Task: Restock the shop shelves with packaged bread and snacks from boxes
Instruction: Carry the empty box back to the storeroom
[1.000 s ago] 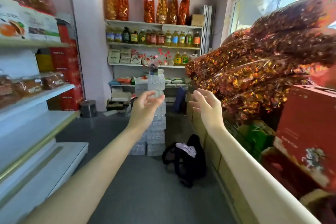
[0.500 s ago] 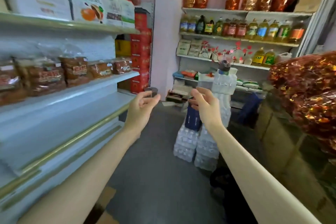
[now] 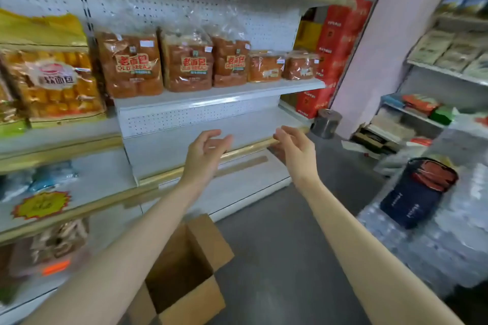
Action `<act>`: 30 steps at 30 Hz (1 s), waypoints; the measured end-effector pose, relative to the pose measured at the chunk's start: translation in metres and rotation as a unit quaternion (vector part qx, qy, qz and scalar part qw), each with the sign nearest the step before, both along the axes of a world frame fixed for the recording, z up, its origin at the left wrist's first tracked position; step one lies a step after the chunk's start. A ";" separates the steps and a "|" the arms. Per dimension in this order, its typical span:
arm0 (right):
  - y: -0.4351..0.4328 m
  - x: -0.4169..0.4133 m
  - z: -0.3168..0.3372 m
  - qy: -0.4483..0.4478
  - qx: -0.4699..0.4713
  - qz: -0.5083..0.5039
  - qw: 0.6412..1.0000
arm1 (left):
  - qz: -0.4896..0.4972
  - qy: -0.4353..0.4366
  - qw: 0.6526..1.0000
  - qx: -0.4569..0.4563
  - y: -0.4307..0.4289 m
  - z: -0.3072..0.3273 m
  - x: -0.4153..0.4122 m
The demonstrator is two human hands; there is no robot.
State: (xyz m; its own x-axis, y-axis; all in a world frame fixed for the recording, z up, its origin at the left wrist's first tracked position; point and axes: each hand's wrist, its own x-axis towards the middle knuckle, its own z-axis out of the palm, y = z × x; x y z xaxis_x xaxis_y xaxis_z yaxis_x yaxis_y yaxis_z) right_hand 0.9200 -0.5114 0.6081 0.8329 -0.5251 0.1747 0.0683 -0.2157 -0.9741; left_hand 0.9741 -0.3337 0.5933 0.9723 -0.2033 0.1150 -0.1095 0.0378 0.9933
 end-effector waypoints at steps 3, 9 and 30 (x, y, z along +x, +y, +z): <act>0.015 0.075 -0.031 0.049 0.000 0.048 0.998 | 0.057 0.040 0.998 0.002 0.015 -0.036 0.062; 0.035 0.162 -0.084 0.106 0.024 0.102 0.989 | 0.109 0.082 0.990 0.027 0.039 -0.087 0.125; 0.017 0.332 -0.365 0.364 0.016 0.243 0.899 | 0.253 0.356 0.888 0.144 0.027 -0.351 0.220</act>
